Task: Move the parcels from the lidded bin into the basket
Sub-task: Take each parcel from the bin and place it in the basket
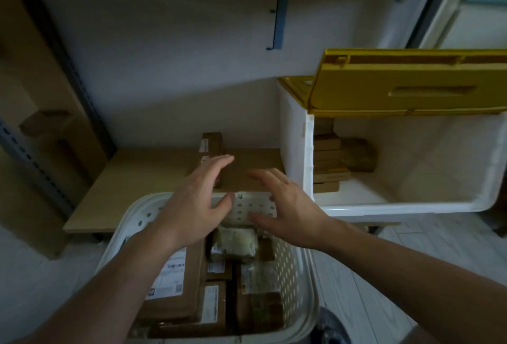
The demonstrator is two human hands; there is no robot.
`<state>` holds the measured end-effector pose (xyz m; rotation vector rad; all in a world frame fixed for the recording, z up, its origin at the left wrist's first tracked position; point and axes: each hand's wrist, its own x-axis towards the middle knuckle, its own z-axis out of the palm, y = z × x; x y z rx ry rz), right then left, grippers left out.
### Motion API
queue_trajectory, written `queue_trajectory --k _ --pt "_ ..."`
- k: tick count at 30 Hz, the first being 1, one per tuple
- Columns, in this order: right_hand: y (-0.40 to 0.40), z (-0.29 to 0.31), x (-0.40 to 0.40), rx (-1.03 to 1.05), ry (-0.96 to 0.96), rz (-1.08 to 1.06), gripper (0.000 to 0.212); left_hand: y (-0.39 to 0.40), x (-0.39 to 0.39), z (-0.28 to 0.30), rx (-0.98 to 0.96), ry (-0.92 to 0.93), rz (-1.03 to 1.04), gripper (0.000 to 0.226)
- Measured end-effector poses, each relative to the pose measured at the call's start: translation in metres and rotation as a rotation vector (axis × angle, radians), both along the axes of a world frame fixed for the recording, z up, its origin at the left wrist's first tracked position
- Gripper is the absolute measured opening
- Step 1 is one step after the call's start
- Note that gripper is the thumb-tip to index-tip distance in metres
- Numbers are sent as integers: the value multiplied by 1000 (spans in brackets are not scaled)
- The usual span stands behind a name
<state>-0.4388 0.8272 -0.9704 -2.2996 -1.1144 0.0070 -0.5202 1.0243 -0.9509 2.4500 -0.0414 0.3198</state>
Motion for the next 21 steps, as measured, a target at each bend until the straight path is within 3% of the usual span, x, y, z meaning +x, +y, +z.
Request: queue_trajectory --k 7,13,18,21 --pt "-53 23 17 191 -45 -139 68 -34 22 12 -67 -72 -29 60" --pt "-95 25 32 177 -78 -247 67 -80 50 13 -148 -60 -102 64" --pt "-123 24 47 168 -55 -333 69 -111 76 13 -345 73 -118 71" --pt "-130 23 57 133 -22 -347 72 -120 90 8 -417 51 -65 69"
